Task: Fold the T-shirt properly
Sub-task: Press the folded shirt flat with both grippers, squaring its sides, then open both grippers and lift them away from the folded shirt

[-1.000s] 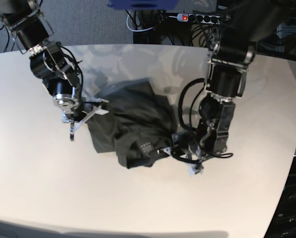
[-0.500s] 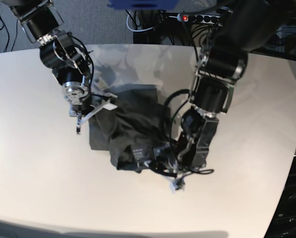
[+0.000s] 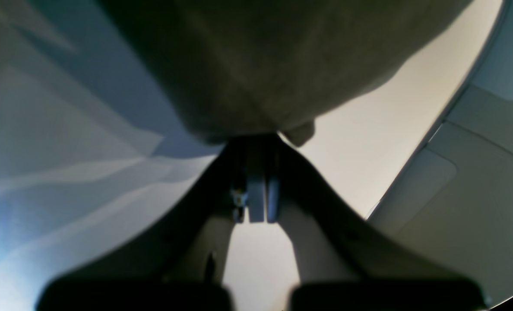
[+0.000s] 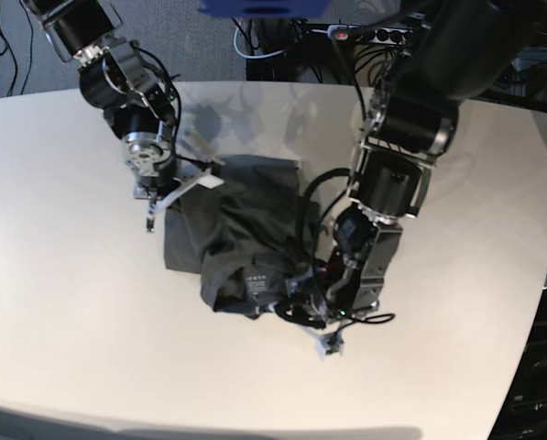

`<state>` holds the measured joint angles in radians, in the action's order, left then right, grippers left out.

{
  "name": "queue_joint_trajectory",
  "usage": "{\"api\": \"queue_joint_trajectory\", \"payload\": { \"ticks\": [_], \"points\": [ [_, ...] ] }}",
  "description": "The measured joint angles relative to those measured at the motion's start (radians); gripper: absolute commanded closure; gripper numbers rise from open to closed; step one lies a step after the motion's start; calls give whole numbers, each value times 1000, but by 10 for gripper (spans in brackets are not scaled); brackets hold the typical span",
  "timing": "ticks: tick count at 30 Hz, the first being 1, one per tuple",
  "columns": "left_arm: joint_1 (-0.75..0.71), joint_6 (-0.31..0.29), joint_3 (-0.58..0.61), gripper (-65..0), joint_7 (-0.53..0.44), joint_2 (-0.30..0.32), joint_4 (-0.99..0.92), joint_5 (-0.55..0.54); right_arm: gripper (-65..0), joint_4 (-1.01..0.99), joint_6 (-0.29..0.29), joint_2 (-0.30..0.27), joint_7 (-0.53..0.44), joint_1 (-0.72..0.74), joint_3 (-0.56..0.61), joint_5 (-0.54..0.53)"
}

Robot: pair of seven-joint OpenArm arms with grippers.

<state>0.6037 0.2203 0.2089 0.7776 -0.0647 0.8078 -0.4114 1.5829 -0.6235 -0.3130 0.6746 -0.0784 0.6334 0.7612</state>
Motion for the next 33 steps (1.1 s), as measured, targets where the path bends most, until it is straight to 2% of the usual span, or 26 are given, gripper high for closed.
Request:
{"api": "queue_joint_trajectory", "payload": {
  "ticks": [8,11,15,18,25,28,33],
  "points": [
    [30,-1,-1,-22,11,0,56,-3,-6,3,0,6,24,-5,-4,-4],
    [31,-3,-1,-22,34,1,144,-5,-6,3,-7,11,-19,-7,-58,-27],
    [18,-2,-3,-22,137,8,257,-6,-6,-2,-39,-1,-70,12,-125,-66],
    [-50,-1,-1,-22,198,52,395,-8,-6,-7,-51,-31,-105,8,-182,-73],
    [-220,-6,-9,-22,289,174,708,-8,-6,-15,-65,-46,-141,-6,-297,-82],
    [-317,-4,-60,-22,306,228,791,-3,-6,-7,-56,-68,-137,-36,-312,-79],
    [-454,-6,-129,-22,326,298,926,-6,-6,79,-73,-64,-125,-136,-406,-80]
  ]
}}
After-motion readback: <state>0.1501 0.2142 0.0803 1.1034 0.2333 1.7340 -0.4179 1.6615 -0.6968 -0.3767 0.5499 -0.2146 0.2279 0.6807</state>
